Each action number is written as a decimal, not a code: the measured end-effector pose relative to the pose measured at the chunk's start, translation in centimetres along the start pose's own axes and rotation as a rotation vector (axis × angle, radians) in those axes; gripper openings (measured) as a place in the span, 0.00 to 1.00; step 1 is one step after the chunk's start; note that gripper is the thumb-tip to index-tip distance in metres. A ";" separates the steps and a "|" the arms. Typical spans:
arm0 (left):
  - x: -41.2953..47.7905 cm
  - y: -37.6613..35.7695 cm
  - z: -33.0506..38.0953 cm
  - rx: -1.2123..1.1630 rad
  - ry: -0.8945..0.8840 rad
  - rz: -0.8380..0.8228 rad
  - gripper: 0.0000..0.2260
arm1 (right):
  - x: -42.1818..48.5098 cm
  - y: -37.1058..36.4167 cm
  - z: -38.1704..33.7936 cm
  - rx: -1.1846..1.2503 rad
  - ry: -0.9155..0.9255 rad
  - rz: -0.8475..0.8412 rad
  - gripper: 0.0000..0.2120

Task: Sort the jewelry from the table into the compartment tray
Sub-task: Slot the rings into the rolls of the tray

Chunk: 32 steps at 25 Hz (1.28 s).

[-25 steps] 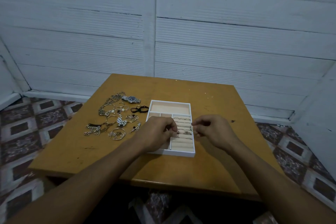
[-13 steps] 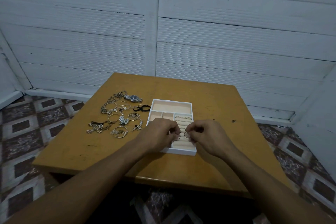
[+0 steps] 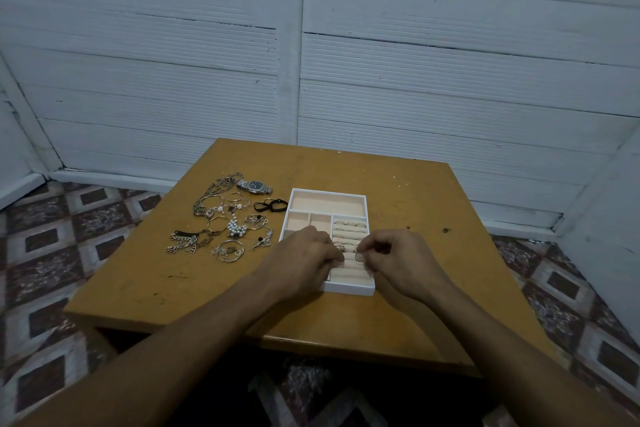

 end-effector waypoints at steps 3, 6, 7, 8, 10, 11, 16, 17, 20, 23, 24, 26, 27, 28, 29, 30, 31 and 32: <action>-0.6 -0.3 0.3 0.003 -0.016 -0.004 0.14 | 0.3 -0.1 0.2 -0.033 0.000 0.013 0.08; -0.8 -0.5 0.4 0.024 -0.021 0.004 0.14 | 0.4 -0.4 0.3 -0.062 0.011 0.030 0.08; -0.8 -0.6 0.4 0.032 -0.019 0.003 0.14 | 0.4 -0.5 0.3 -0.078 0.018 0.036 0.08; -0.8 -0.7 0.3 0.038 -0.014 0.001 0.14 | 0.4 -0.5 0.3 -0.096 0.027 0.042 0.08; -0.9 -0.8 0.2 0.045 0.002 0.001 0.14 | 0.4 -0.6 0.4 -0.131 0.050 0.056 0.08; -1.0 -0.8 0.1 0.047 0.008 0.002 0.14 | 0.4 -0.6 0.4 -0.148 0.066 0.065 0.08; -1.7 -0.1 -0.1 -0.040 0.026 0.073 0.14 | 0.1 -0.7 0.0 -0.227 0.159 0.125 0.07; -1.9 0.1 -0.2 -0.069 0.038 0.093 0.14 | -0.1 -0.8 -0.1 -0.240 0.176 0.135 0.07; -2.7 0.2 -0.5 -0.100 0.064 0.108 0.14 | -0.5 -1.3 -0.3 -0.280 0.210 0.132 0.07; -3.3 0.5 -0.7 -0.090 0.068 0.131 0.15 | -1.1 -1.9 -0.4 -0.286 0.230 0.108 0.08; -3.5 0.6 -0.9 -0.080 0.072 0.143 0.15 | -1.3 -1.9 -0.3 -0.289 0.229 0.110 0.08; -3.6 0.8 -1.1 -0.066 0.085 0.160 0.15 | -1.5 -1.9 -0.1 -0.315 0.221 0.115 0.10; -3.6 0.9 -1.1 -0.061 0.091 0.166 0.15 | -1.7 -2.0 0.0 -0.330 0.217 0.117 0.11; -3.6 0.9 -1.1 -0.059 0.098 0.172 0.15 | -1.9 -2.0 0.1 -0.340 0.212 0.116 0.12; -3.6 1.0 -1.1 -0.060 0.104 0.178 0.15 | -2.1 -2.1 0.1 -0.347 0.207 0.113 0.13; -3.7 1.0 -1.1 -0.061 0.110 0.181 0.15 | -2.3 -2.1 0.2 -0.354 0.205 0.111 0.13; -3.7 1.0 -1.1 -0.061 0.112 0.182 0.15 | -2.5 -2.2 0.3 -0.362 0.203 0.109 0.14; -3.7 1.0 -1.0 -0.060 0.114 0.181 0.16 | -2.7 -2.2 0.3 -0.368 0.201 0.106 0.14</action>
Point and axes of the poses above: each hand's wrist, its own x-axis towards the middle knuckle, its own y-axis out of the back of the hand, z = x × y, the point moved 9 cm from there along x, towards the middle knuckle, and after that the axes turned 3 degrees about -y, right-handed, at the moved point
